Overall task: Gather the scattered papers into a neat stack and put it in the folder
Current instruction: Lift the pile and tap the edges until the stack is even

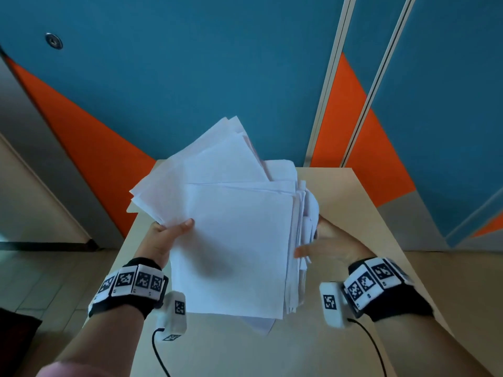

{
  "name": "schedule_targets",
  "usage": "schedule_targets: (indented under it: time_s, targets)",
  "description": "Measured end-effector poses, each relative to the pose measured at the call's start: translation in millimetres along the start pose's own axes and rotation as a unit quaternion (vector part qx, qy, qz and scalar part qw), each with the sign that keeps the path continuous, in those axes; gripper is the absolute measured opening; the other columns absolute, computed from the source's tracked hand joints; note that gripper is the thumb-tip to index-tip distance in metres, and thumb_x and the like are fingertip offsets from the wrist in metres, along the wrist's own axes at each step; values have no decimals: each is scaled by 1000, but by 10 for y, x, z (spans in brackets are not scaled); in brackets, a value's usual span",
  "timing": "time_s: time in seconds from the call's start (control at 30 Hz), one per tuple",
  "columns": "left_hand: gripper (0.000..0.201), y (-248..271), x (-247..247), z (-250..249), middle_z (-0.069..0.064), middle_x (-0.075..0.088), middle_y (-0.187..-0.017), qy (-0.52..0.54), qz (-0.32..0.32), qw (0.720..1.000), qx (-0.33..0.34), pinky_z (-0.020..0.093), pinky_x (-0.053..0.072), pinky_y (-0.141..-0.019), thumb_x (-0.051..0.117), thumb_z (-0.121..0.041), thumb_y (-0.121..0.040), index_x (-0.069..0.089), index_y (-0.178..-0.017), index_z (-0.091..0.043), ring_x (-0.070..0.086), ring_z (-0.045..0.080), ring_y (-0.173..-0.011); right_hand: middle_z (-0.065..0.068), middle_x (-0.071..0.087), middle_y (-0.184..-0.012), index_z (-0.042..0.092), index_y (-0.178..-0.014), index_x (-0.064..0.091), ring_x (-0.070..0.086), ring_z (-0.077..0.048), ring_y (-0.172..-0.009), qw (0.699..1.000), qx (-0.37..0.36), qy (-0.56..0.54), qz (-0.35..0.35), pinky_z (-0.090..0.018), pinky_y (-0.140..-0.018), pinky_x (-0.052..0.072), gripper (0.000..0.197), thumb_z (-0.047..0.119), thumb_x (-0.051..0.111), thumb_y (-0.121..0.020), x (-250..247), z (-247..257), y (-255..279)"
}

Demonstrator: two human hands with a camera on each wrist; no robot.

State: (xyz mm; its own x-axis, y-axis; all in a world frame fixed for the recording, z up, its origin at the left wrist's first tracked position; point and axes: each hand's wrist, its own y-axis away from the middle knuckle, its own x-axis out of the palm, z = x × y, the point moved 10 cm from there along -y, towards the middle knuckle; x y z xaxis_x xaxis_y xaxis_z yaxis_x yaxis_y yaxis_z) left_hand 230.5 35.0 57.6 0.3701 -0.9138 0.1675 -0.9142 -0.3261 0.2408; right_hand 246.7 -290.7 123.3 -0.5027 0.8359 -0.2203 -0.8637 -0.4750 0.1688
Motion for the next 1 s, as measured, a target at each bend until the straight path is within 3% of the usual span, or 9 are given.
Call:
schedule_targets:
  time_s: [0.07, 0.2, 0.3, 0.43, 0.53, 0.67, 0.73, 0.87, 1.0]
  targets:
    - [121, 30, 53, 33, 25, 63, -109, -3, 15, 1000, -10, 52, 35, -108, 91, -47, -30, 43, -121, 17, 60, 39, -109, 2, 62, -128, 20, -134, 46, 57, -15, -121, 996, 1, -27, -79, -43, -107, 42, 110, 42, 92, -37, -83, -133, -109]
    - [77, 197, 277, -88, 10, 71, -83, -11, 78, 997, 5, 46, 43, -102, 89, -32, -39, 60, -100, 6, 67, 28, -89, -5, 69, -118, 15, -119, 61, 65, -20, -110, 990, 31, -113, -83, -44, -102, 46, 96, 36, 94, -31, -52, -343, -280]
    - [81, 254, 327, -184, 4, 76, -80, -25, 100, 994, 20, 37, 51, -84, 92, -37, -25, 66, -94, -4, 72, 22, -83, -7, 70, -115, 11, -118, 61, 66, -22, -108, 987, 45, -125, -95, -45, -103, 46, 73, 17, 90, -51, -80, -367, -350]
    - [79, 314, 331, -488, -3, 77, -77, -4, 96, 992, 83, 21, 55, -65, 92, -43, -26, 67, -92, -8, 73, 10, -74, -3, 69, -113, 16, -112, 62, 64, -24, -109, 974, 35, -96, -204, -45, -98, 48, 81, 50, 88, -44, -195, -331, -362]
    - [69, 321, 275, -566, -2, 77, -89, -16, 107, 989, 96, 21, 56, -68, 91, -36, -35, 70, -95, -10, 72, 12, -85, -6, 73, -105, 20, -95, 69, 68, -24, -101, 973, -8, -129, -189, -48, -97, 49, 33, 22, 82, -64, -51, -159, -284]
    - [89, 270, 171, -87, 1, 72, -102, -96, 129, 987, -16, 37, 44, -100, 89, -35, -24, 66, -106, -12, 66, 17, -99, -1, 69, -117, 26, -117, 60, 64, -18, -110, 985, -3, -135, -107, -42, -98, 48, 73, 16, 87, -50, 162, -276, -314]
    - [86, 250, 174, -4, -3, 75, -94, -118, 137, 983, -15, 36, 46, -96, 90, -34, -19, 67, -100, -18, 69, 12, -92, 0, 69, -117, 28, -119, 59, 64, -17, -110, 986, 6, -135, -95, -42, -98, 49, 85, 20, 92, -41, 162, -339, -394]
    - [75, 222, 270, -159, -14, 76, -85, -117, 137, 983, 30, 22, 53, -74, 87, -28, -26, 65, -97, -25, 70, 1, -82, -6, 70, -115, 18, -116, 62, 66, -21, -107, 984, 5, -150, -94, -46, -100, 47, 67, 7, 86, -54, 144, -294, -514]
    - [67, 140, 188, -122, -10, 77, -87, -93, 111, 989, 23, 34, 47, -92, 84, -23, -32, 66, -96, -23, 68, 14, -94, -7, 72, -107, 15, -105, 69, 67, -23, -104, 972, -33, -217, -79, -37, -96, 51, 56, 20, 88, -53, 115, -280, -506]
